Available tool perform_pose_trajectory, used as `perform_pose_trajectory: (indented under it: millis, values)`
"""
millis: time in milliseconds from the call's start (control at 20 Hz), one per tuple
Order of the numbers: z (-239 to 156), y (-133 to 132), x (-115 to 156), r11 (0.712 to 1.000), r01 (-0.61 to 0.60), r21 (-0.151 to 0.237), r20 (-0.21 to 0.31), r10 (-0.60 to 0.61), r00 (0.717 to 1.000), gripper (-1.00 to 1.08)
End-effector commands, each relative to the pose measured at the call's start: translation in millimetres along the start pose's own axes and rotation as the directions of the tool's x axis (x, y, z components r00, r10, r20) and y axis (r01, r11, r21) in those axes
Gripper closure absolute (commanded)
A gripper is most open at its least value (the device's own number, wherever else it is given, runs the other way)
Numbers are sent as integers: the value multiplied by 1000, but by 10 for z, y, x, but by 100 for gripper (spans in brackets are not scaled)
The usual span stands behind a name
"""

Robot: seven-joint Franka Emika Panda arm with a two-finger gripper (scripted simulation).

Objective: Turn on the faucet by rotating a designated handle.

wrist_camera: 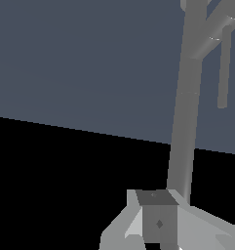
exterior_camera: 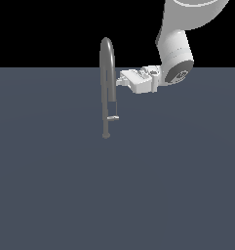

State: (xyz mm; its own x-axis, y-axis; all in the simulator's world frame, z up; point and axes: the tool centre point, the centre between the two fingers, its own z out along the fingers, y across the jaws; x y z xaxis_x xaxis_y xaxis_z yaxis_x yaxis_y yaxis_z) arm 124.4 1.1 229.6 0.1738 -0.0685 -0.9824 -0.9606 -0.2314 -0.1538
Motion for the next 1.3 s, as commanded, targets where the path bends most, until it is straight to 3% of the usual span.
perform_pose_trajectory:
  millis: [0,550,1250]
  values:
    - [26,5,153,1000,-20,0,26,20,999,108]
    - [132,71,558,997,-72,-11,95,73,993,108]
    - [175,124,701,993,-117,-20,105,118,987,108]
